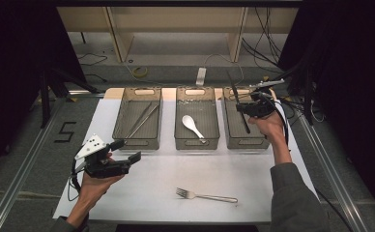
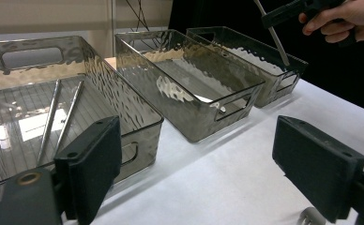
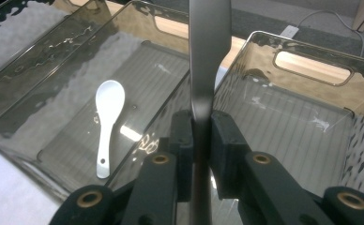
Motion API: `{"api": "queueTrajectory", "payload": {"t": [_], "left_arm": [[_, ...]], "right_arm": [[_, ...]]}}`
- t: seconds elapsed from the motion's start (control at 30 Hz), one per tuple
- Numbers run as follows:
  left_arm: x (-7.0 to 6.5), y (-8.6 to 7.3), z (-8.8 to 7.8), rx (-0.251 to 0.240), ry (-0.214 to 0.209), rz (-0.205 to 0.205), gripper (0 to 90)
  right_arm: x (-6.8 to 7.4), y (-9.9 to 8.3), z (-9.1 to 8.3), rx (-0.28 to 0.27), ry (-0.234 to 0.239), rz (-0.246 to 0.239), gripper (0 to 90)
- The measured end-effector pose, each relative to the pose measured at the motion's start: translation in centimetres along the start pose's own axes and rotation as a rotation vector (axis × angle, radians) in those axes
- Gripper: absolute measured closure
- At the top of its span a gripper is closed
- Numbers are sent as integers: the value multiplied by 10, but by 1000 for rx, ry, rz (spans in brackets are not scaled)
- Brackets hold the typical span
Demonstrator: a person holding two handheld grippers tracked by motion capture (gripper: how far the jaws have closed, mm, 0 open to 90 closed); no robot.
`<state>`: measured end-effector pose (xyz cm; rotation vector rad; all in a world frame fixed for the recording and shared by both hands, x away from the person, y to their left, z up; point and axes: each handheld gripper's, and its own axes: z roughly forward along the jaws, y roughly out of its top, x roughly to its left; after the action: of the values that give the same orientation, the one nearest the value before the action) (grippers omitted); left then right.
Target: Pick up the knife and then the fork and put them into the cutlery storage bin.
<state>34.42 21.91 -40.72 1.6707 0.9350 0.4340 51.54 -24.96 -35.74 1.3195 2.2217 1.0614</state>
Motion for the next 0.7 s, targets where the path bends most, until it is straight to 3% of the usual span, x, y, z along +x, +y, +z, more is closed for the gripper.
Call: {"api": "queueTrajectory", "payload": {"t": [0.7], "left_arm": [[0,0,0,-3,0,-3,157]], "right_arm": [[-4,-13,24,42,-42,31,809]]}}
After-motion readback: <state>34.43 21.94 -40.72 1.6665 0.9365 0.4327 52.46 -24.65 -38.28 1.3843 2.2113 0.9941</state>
